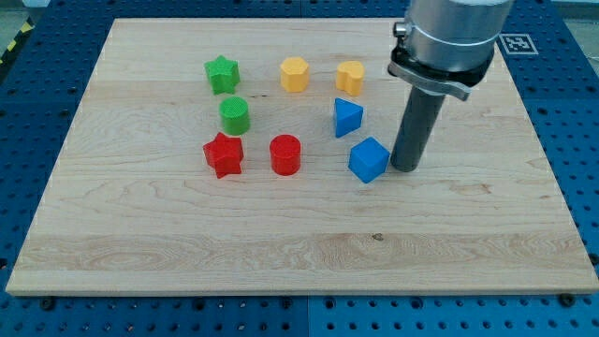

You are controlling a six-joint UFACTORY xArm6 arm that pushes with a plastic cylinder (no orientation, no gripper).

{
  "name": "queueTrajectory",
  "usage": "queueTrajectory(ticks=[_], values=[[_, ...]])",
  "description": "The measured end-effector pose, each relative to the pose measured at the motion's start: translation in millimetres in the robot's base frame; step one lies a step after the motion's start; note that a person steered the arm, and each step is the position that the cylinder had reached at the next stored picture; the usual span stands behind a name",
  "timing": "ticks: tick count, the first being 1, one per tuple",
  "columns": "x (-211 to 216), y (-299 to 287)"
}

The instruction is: Move the yellow heart left a bit

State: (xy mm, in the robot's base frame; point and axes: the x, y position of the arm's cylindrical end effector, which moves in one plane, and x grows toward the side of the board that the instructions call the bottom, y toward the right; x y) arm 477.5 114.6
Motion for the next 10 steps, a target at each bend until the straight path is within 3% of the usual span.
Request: queueTrajectory(ticks=[2, 4, 6, 8, 10], values=[[0, -14], [0, 32], [-2, 40], [-53, 32], [-132, 21]])
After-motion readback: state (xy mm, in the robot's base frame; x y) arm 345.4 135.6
